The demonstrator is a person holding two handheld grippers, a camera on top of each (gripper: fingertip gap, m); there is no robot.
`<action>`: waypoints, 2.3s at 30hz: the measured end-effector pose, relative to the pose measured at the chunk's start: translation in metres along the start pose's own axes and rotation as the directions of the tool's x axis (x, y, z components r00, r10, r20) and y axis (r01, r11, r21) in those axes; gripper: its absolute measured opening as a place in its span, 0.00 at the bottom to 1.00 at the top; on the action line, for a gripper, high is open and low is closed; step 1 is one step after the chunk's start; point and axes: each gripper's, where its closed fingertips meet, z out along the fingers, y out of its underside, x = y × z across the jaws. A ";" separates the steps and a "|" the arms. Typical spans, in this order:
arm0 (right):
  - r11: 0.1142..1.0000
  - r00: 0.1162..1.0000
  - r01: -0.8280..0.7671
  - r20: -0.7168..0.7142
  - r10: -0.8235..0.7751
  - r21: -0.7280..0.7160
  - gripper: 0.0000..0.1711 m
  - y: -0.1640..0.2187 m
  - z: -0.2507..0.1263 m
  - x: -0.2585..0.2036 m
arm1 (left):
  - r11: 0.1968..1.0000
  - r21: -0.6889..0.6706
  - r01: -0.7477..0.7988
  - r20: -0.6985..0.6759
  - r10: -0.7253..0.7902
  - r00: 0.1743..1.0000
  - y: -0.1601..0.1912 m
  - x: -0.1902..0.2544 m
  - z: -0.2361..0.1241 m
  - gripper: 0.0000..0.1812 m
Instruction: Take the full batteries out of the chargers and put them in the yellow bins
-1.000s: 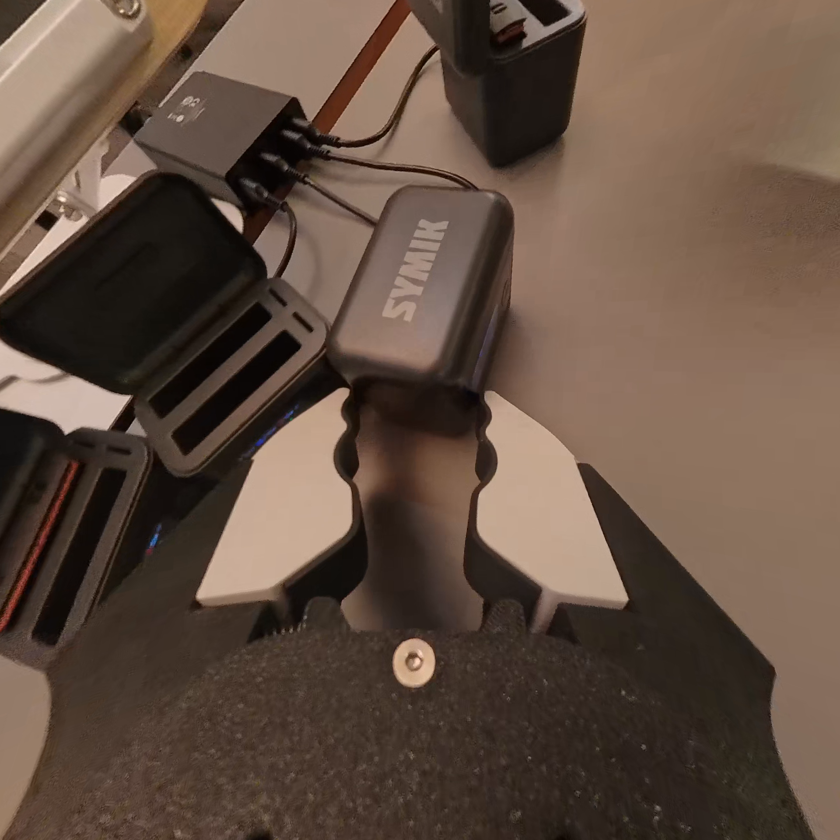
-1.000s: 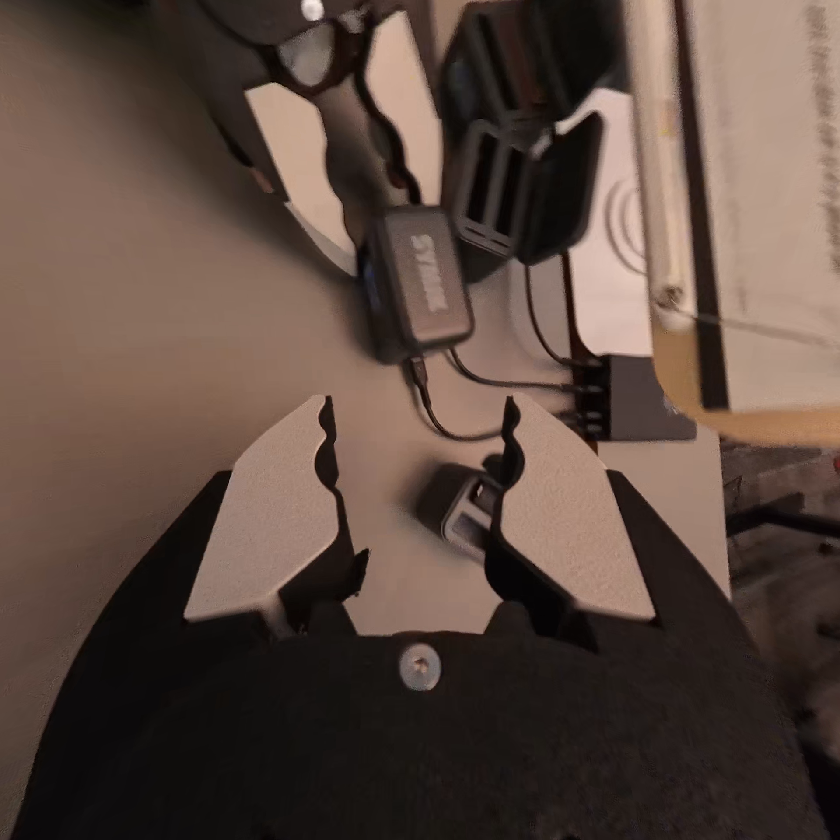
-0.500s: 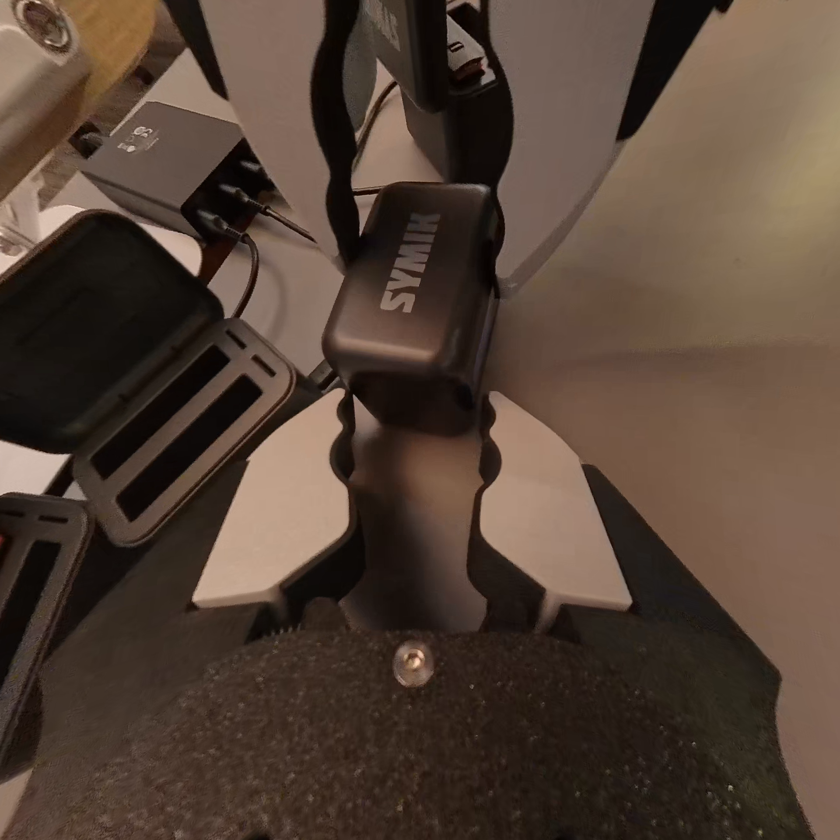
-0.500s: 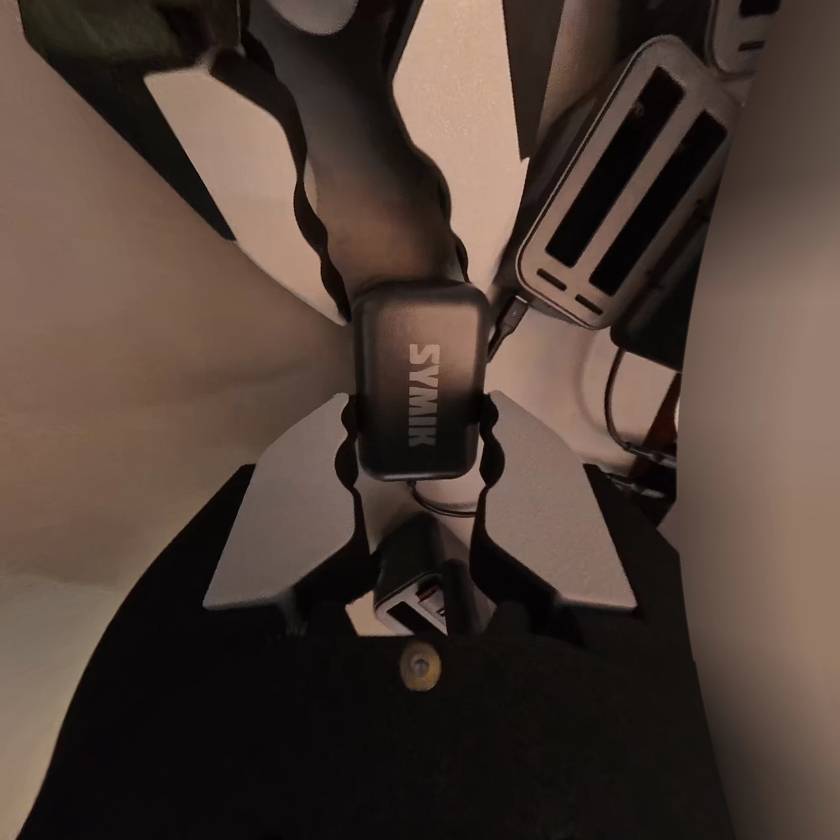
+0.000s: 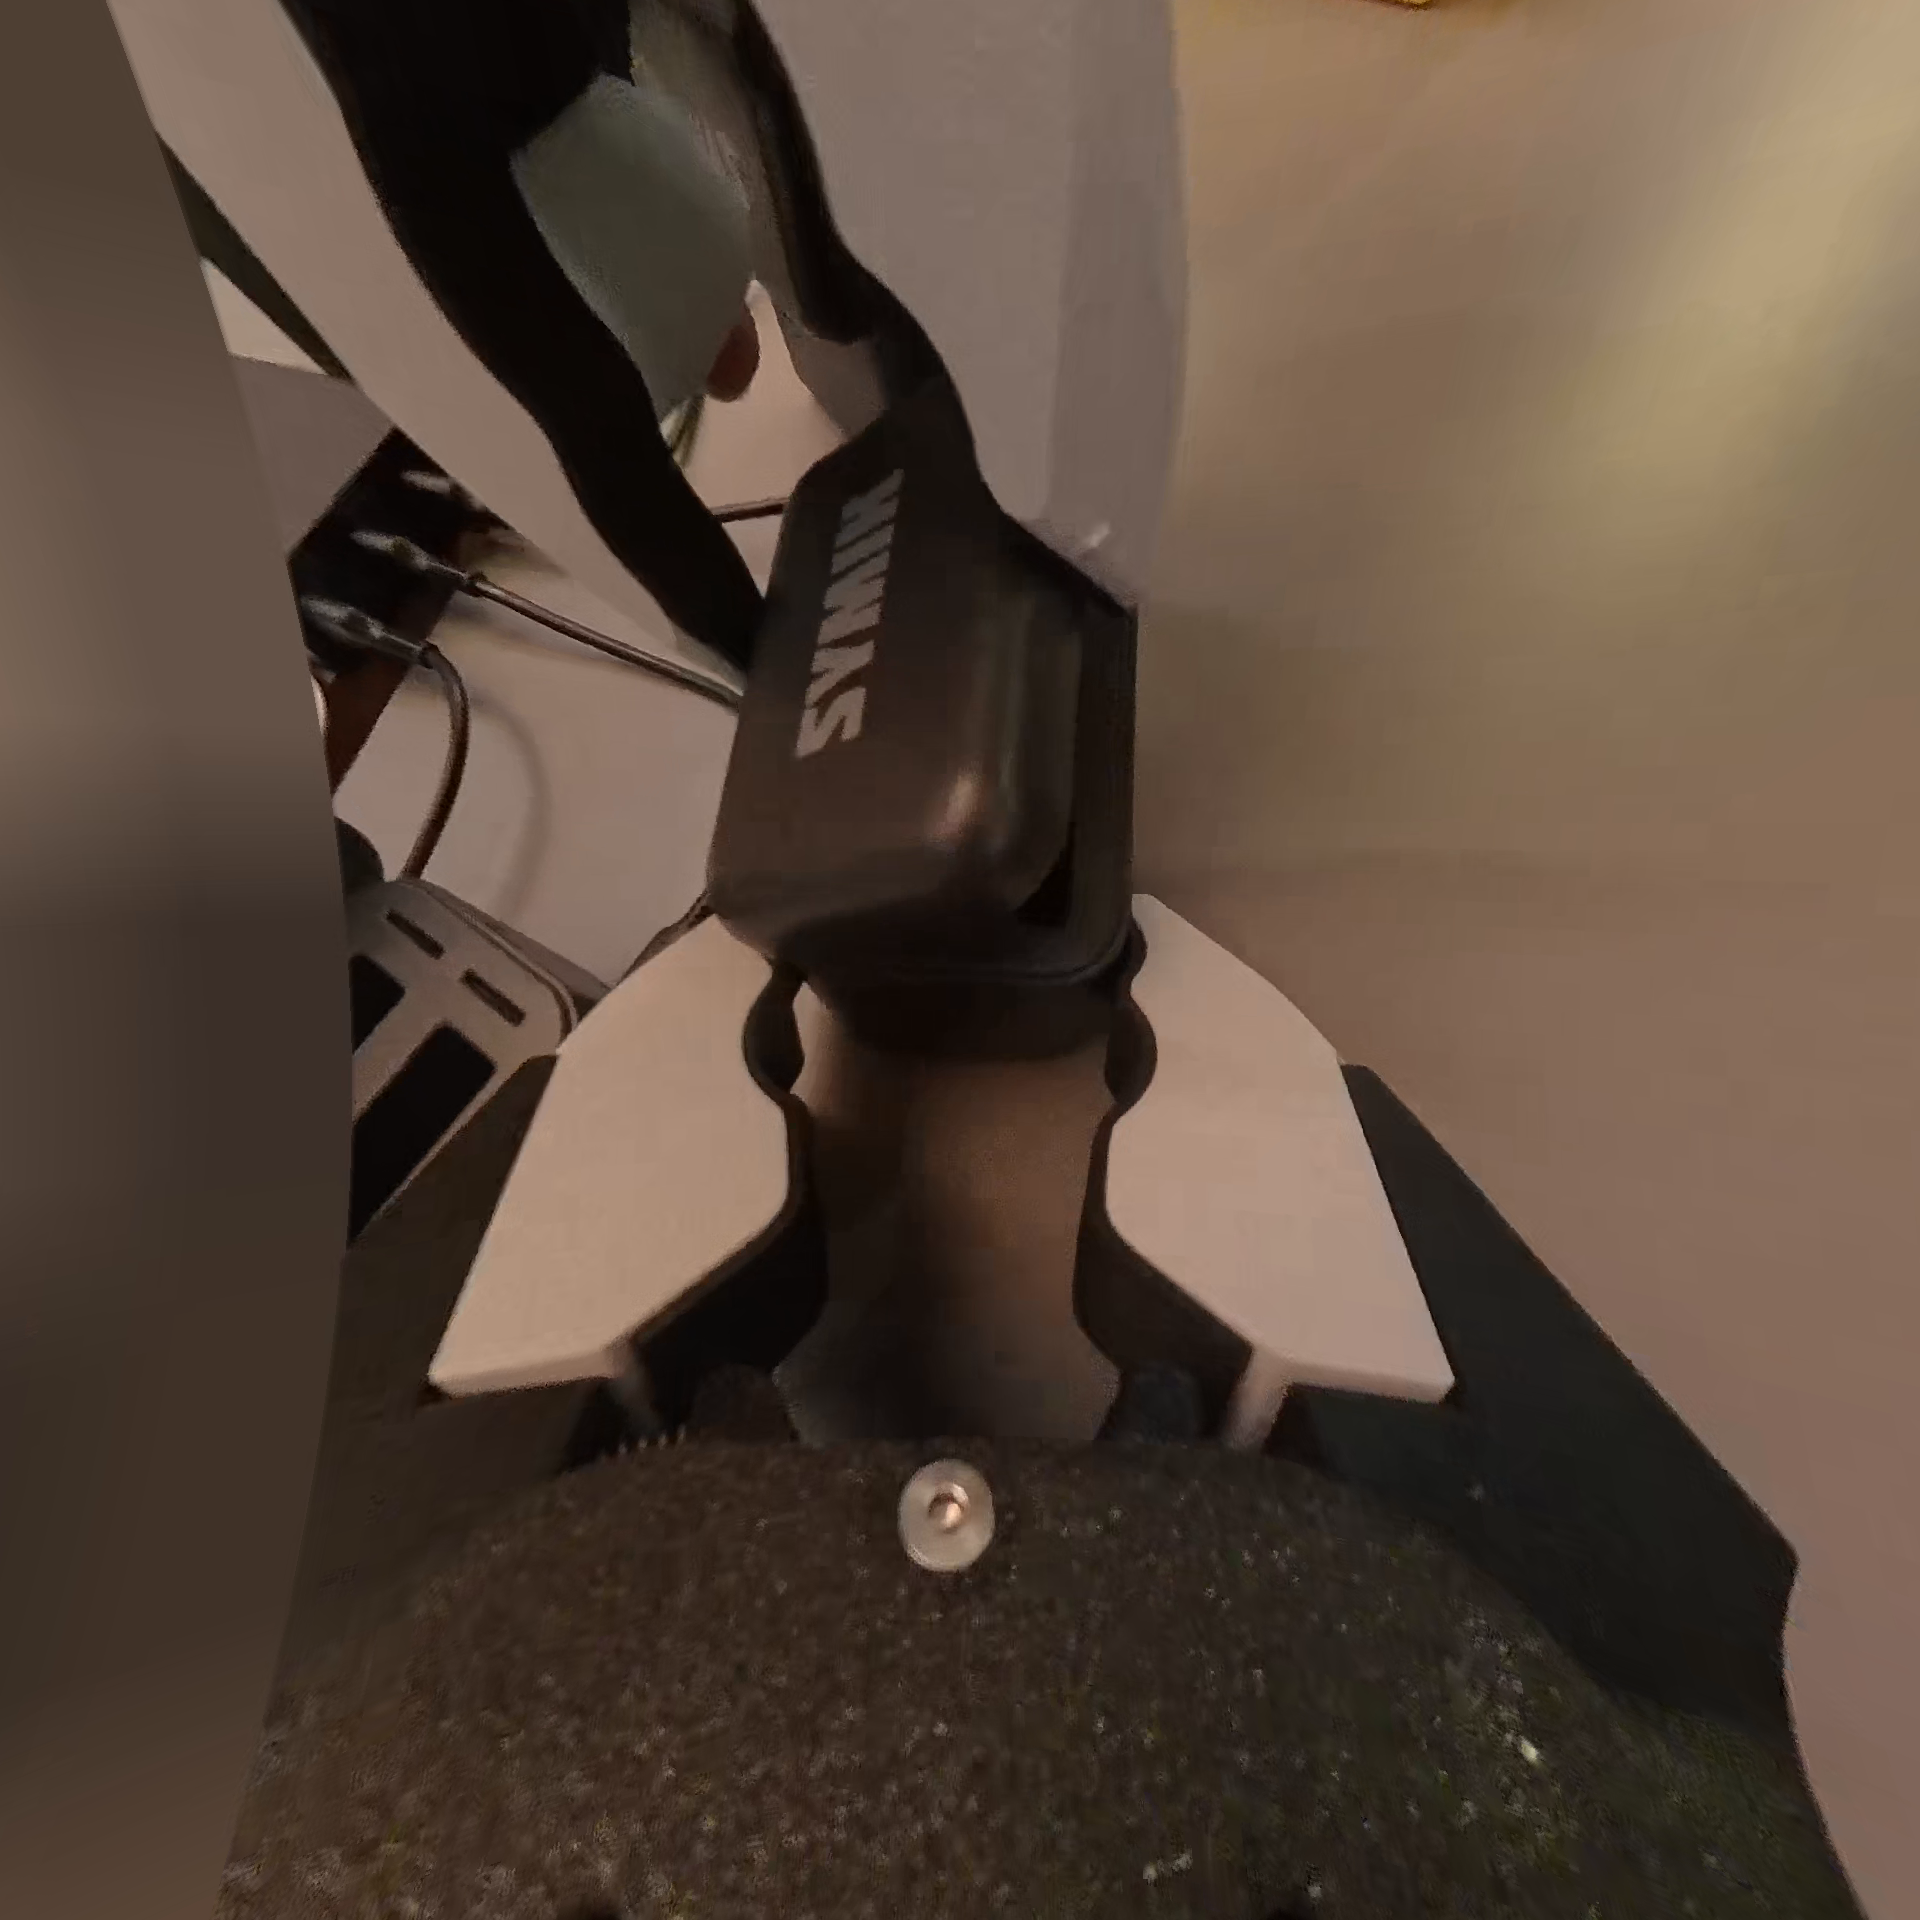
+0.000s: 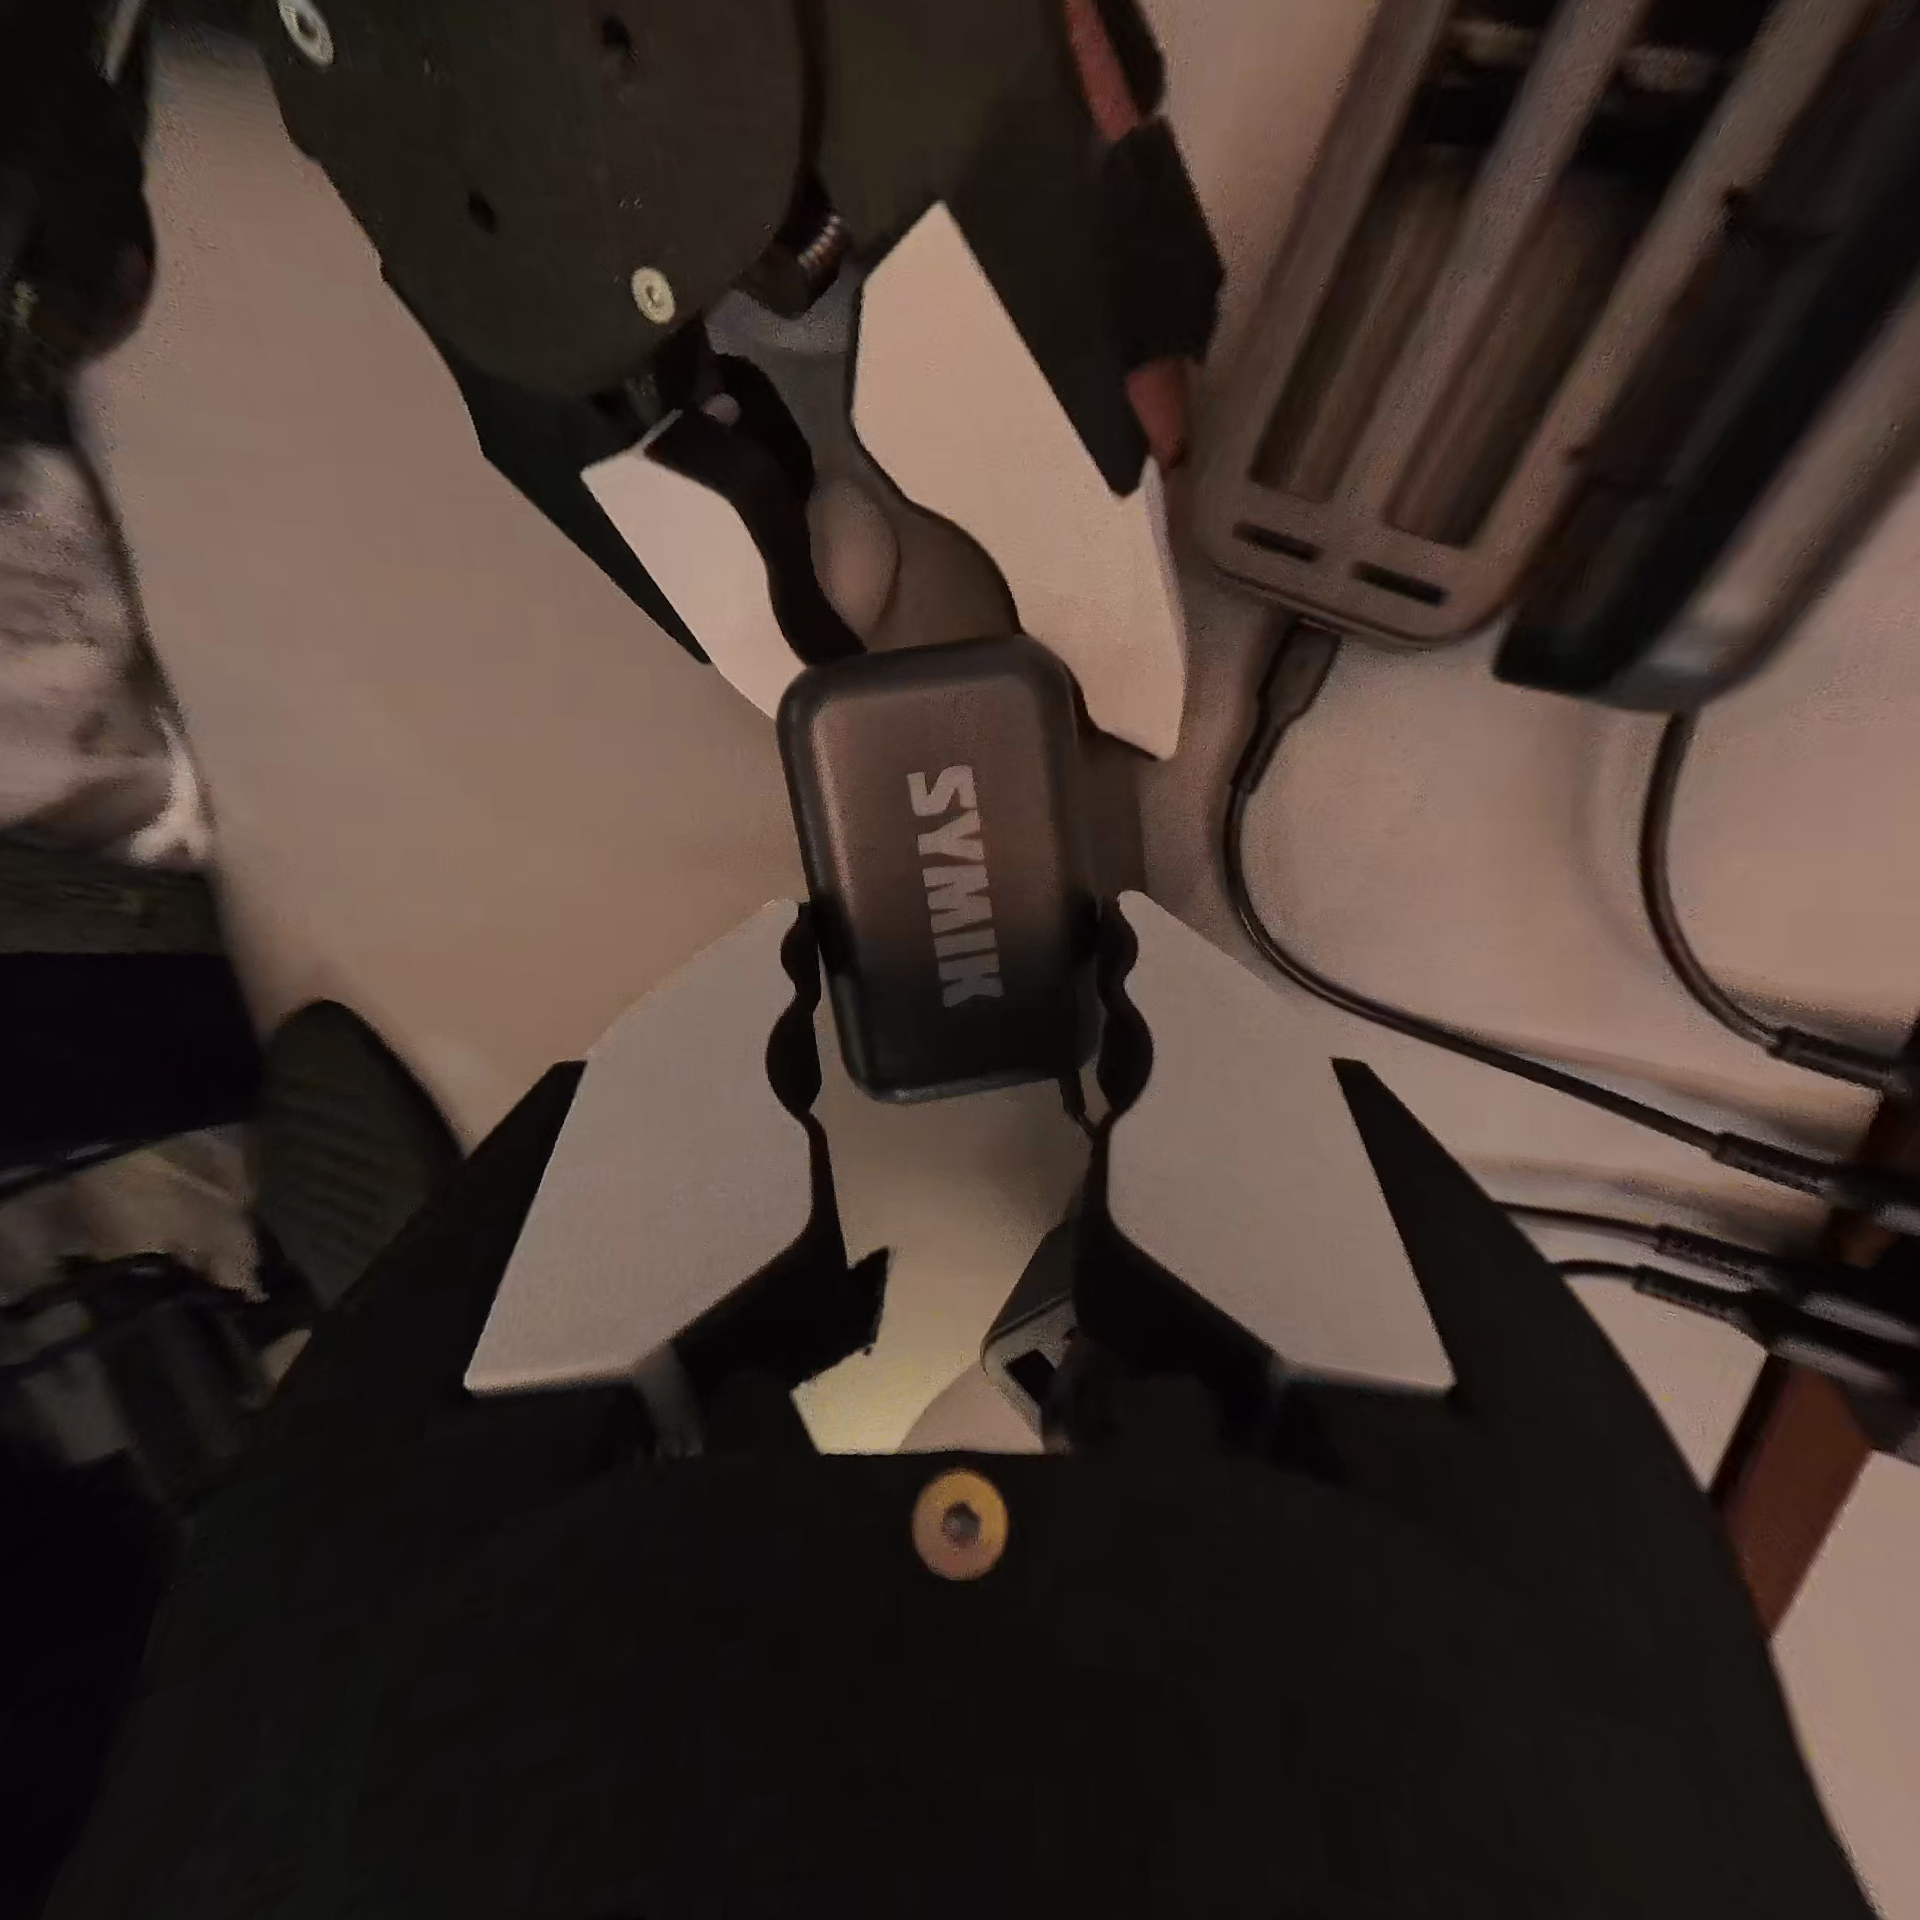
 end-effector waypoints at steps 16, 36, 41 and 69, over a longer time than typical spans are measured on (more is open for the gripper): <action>0.938 0.810 0.231 -0.585 -0.040 0.256 0.26 -0.008 -0.076 0.008 | 1.000 -0.011 0.015 -0.117 -0.017 0.993 0.000 -0.002 0.002 0.31; 0.652 0.634 -0.201 -0.410 0.656 0.731 0.55 0.111 -0.015 0.064 | 0.967 -0.197 0.160 0.147 -0.132 0.980 0.017 0.006 -0.028 0.24; 0.538 0.490 -0.227 -0.382 0.783 0.812 0.54 0.116 -0.020 0.067 | 0.963 -0.177 0.203 0.241 -0.157 0.958 0.010 -0.010 -0.015 0.21; 0.134 0.548 0.346 -0.316 0.775 0.928 0.48 0.051 -0.103 -0.092 | 0.967 0.234 0.097 0.457 -0.197 0.867 -0.008 0.012 -0.190 0.02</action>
